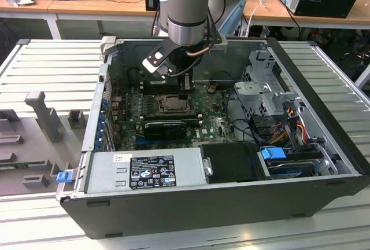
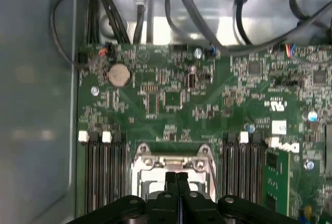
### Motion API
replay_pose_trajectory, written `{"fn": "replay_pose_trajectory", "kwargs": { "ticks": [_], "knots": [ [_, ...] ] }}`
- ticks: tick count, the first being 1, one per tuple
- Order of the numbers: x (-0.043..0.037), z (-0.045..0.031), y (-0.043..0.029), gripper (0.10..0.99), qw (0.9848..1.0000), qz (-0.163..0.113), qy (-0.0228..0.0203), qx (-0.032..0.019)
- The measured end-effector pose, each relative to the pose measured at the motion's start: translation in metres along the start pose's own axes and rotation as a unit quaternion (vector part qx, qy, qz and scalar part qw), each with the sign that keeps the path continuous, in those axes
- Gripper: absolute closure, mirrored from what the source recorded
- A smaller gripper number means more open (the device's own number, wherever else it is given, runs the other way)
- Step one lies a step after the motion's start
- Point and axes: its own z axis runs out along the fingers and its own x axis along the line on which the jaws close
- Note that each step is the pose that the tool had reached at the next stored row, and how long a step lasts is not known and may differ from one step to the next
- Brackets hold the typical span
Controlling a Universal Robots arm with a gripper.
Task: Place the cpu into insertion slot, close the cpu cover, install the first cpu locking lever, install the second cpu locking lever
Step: 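Close the cpu cover, then install the first cpu locking lever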
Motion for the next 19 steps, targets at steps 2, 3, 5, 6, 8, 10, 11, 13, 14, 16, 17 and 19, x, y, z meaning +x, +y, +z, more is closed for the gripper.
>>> {"fn": "replay_pose_trajectory", "kwargs": {
  "ticks": [2,3,5,6,8,10,11,13,14,16,17,19],
  "knots": [
    [0.0000,0.0008,-0.0054,0.980,1.0000,0.000,0.0000,0.0017],
    [0.0001,0.0008,-0.0095,0.980,1.0000,0.000,0.0000,0.0021],
    [0.0001,0.0007,-0.0146,0.980,1.0000,0.000,0.0000,0.0021],
    [0.0001,0.0007,-0.0157,0.980,1.0000,0.000,0.0001,0.0021],
    [0.0001,0.0006,-0.0171,0.980,1.0000,0.000,0.0000,0.0021],
    [0.0001,0.0005,-0.0196,0.980,1.0000,0.000,0.0000,0.0021],
    [0.0001,0.0003,-0.0212,0.980,1.0000,0.000,0.0000,0.0022],
    [0.0002,-0.0027,-0.0211,0.980,1.0000,0.000,0.0000,0.0021],
    [0.0004,-0.0067,-0.0210,0.980,1.0000,0.000,0.0000,0.0022],
    [0.0008,-0.0156,-0.0207,0.980,1.0000,0.000,0.0000,0.0024],
    [0.0009,-0.0172,-0.0206,0.980,1.0000,0.000,0.0000,0.0024],
    [0.0010,-0.0207,-0.0205,0.980,1.0000,0.000,0.0000,0.0025]
  ]
}}
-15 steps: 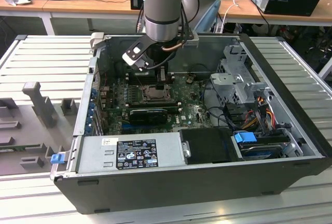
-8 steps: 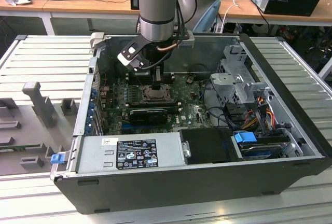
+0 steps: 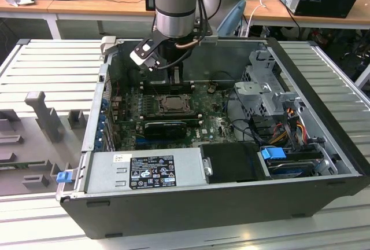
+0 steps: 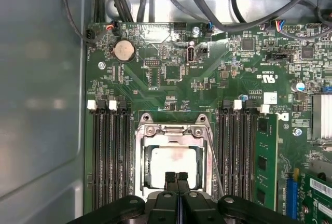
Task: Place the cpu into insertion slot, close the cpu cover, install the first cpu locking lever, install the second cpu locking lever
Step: 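Install the first cpu locking lever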
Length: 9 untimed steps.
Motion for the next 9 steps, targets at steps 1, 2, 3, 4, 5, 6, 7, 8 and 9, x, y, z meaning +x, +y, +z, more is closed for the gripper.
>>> {"fn": "replay_pose_trajectory", "kwargs": {
  "ticks": [1,2,3,4,5,6,7,8,9],
  "knots": [
    [0.0000,-0.0010,0.0000,0.980,1.0000,0.000,0.0000,0.0000],
    [0.0001,-0.0030,0.0001,0.980,1.0000,0.000,0.0000,0.0000],
    [0.0002,-0.0045,0.0002,0.980,1.0000,0.000,0.0000,0.0000],
    [0.0002,-0.0056,0.0002,0.980,1.0000,0.000,0.0000,0.0000],
    [0.0003,-0.0081,0.0003,0.980,1.0000,0.000,0.0000,0.0000],
    [0.0004,-0.0093,0.0003,0.980,1.0000,0.000,0.0000,0.0000],
    [0.0004,-0.0100,0.0003,0.980,1.0000,0.000,0.0000,0.0000],
    [0.0005,-0.0113,0.0003,0.980,1.0000,0.000,0.0000,0.0000],
    [0.0005,-0.0121,0.0004,0.980,1.0000,0.000,0.0000,0.0000]
  ]
}}
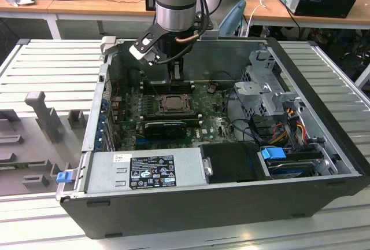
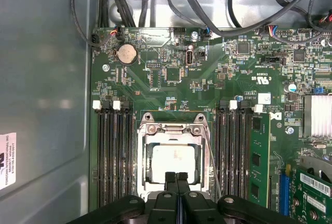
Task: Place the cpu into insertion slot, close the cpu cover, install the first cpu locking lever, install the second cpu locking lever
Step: 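Install the first cpu locking lever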
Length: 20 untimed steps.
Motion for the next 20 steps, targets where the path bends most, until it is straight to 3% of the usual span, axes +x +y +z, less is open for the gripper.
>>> {"fn": "replay_pose_trajectory", "kwargs": {
  "ticks": [15,20],
  "knots": [
    [0.0002,-0.0056,0.0002,0.980,1.0000,0.000,0.0000,0.0000],
    [0.0005,-0.0120,0.0004,0.980,1.0000,0.000,0.0000,0.0000]
  ]
}}
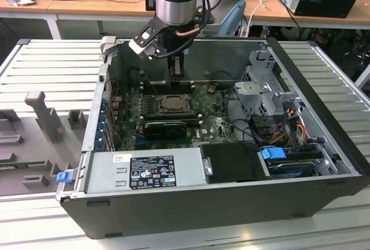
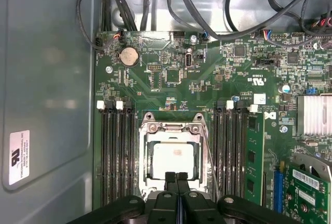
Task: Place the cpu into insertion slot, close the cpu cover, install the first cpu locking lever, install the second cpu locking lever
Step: 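Install the first cpu locking lever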
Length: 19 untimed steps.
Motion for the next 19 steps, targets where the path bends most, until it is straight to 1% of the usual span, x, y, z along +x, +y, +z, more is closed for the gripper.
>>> {"fn": "replay_pose_trajectory", "kwargs": {
  "ticks": [8,11,14,15,16,17,19],
  "knots": [
    [0.0003,-0.0078,0.0003,0.980,1.0000,0.000,0.0000,0.0000],
    [0.0005,-0.0126,0.0004,0.980,1.0000,0.000,0.0000,0.0000],
    [0.0006,-0.0138,0.0004,0.980,1.0000,-0.001,0.0002,0.0000],
    [0.0006,-0.0138,0.0004,0.980,1.0000,-0.004,0.0002,0.0001],
    [0.0006,-0.0139,0.0004,0.980,0.9998,-0.020,0.0006,0.0008],
    [0.0006,-0.0138,0.0003,0.980,0.9992,-0.040,0.0011,0.0017],
    [0.0006,-0.0136,0.0004,0.980,0.9982,-0.060,0.0015,0.0025]
  ]
}}
